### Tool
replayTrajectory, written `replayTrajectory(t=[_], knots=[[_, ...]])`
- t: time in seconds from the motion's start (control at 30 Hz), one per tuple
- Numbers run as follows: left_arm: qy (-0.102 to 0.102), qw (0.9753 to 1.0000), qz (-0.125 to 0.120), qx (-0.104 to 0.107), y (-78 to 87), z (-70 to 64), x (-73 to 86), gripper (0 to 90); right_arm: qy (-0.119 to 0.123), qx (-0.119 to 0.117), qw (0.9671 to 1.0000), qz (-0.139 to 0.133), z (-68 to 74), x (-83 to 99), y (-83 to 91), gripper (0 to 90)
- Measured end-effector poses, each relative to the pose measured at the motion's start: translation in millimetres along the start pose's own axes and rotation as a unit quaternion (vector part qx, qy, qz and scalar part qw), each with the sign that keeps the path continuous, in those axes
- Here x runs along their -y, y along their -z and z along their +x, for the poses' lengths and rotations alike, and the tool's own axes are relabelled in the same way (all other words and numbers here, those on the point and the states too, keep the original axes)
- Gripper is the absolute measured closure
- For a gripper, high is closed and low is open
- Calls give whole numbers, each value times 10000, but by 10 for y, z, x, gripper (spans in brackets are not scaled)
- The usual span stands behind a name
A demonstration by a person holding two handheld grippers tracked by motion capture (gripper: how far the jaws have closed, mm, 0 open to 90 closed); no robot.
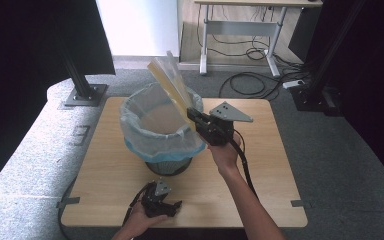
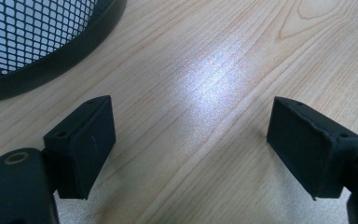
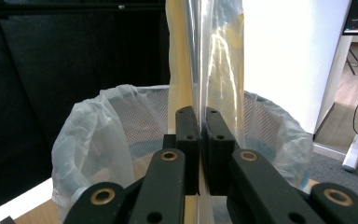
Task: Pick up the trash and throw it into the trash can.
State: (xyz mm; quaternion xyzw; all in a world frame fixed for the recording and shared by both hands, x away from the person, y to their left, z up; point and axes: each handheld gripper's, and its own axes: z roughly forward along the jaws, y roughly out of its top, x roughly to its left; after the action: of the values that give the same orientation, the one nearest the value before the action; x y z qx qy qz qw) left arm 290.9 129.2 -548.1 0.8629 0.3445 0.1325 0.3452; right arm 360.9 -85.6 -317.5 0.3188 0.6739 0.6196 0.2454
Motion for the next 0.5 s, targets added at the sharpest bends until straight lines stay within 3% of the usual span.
replayTrajectory(t=[0.5], knots=[[-2,10000,0,1,0,0,0,152,-12,-118,9999,58,98,19,-135,854]])
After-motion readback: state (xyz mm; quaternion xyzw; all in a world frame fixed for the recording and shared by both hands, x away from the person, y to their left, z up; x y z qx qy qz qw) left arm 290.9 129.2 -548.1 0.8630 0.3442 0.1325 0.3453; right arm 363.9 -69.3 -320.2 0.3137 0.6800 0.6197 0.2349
